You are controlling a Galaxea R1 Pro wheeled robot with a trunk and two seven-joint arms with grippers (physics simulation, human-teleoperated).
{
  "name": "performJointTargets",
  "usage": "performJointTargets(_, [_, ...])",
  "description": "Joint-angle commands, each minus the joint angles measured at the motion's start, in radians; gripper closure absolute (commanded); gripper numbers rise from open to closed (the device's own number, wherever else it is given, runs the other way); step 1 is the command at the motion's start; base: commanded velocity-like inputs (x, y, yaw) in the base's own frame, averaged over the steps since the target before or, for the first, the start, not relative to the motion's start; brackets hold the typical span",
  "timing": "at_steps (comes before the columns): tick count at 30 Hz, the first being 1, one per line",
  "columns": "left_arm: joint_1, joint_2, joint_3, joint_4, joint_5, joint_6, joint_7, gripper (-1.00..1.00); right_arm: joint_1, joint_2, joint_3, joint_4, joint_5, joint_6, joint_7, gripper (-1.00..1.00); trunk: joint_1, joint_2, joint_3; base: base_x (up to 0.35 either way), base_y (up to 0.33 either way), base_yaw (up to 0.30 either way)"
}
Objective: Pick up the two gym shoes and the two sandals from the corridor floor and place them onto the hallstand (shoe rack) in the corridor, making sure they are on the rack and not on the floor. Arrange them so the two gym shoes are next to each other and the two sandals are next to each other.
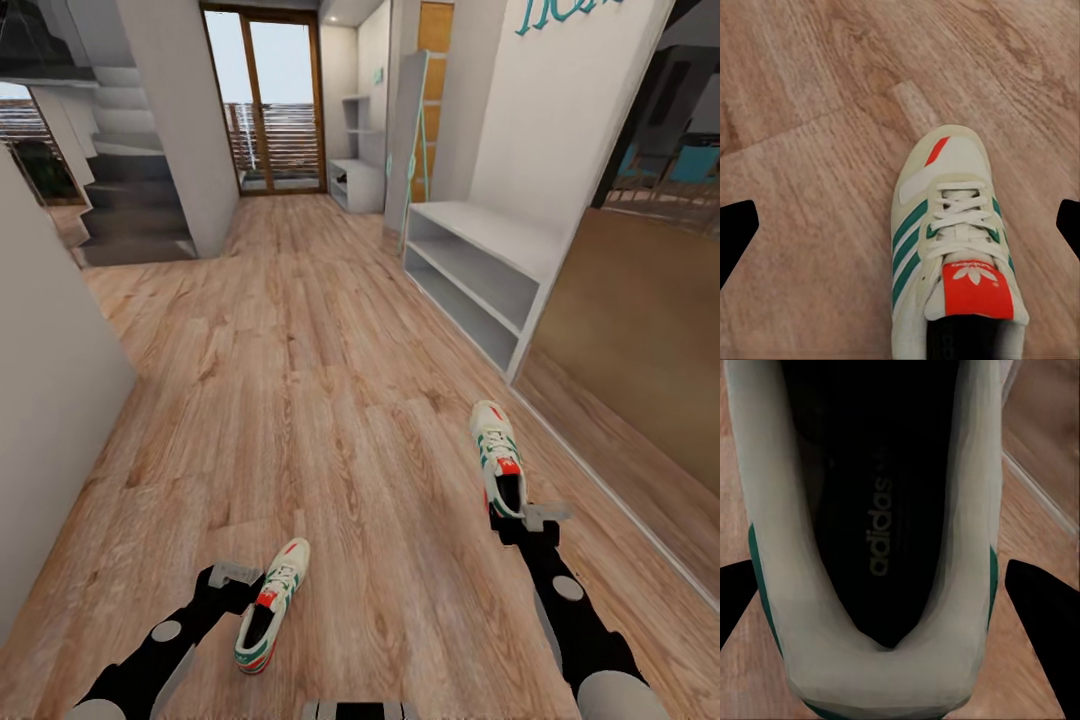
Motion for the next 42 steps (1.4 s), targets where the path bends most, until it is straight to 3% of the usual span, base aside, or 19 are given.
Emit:
performJointTargets(1, [-0.001, 0.0, -0.004, 0.001, -0.005, -0.004, 0.002, -1.0, -0.001, 0.004, -0.006, -0.028, 0.007, 0.017, 0.008, 1.0, 0.0, -0.001, -0.005, 0.0, 0.0, 0.0])
performJointTargets(8, [-0.001, -0.002, -0.005, 0.001, -0.006, -0.002, 0.003, -1.0, -0.001, 0.023, -0.002, -0.291, 0.005, 0.288, 0.042, 1.0, 0.003, -0.002, -0.032, 0.0, 0.0, 0.0])
performJointTargets(12, [-0.001, -0.002, -0.005, 0.001, -0.006, -0.002, 0.003, -1.0, 0.0, 0.025, -0.003, -0.341, 0.005, 0.359, 0.092, 1.0, 0.005, -0.003, -0.047, 0.0, 0.0, 0.0])
performJointTargets(19, [-0.001, -0.002, -0.005, 0.001, -0.006, -0.004, 0.007, -1.0, 0.0, 0.025, -0.006, -0.369, 0.006, 0.391, 0.13, 1.0, 0.008, -0.005, -0.075, 0.0, 0.0, 0.003])
performJointTargets(42, [-0.001, -0.003, -0.005, 0.002, -0.007, -0.017, 0.012, -1.0, 0.0, 0.024, -0.008, -0.375, 0.008, 0.395, 0.136, 1.0, 0.018, -0.01, -0.191, 0.0, 0.0, 0.077])
